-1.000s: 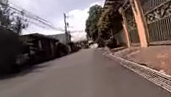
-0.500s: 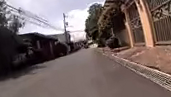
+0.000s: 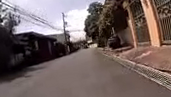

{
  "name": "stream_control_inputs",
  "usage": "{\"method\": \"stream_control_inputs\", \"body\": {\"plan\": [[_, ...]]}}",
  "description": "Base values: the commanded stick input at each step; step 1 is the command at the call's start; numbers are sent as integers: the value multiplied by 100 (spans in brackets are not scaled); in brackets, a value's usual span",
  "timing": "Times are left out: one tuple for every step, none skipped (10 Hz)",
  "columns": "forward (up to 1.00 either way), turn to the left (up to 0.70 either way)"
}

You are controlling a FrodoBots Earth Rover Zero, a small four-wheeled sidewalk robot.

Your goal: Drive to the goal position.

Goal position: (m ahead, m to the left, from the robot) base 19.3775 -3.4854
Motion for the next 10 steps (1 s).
{"method": "stream_control_inputs", "body": {"plan": [[70,1],[70,1],[70,1],[70,1],[70,1],[70,1],[70,1],[70,1],[70,1],[70,1]]}}
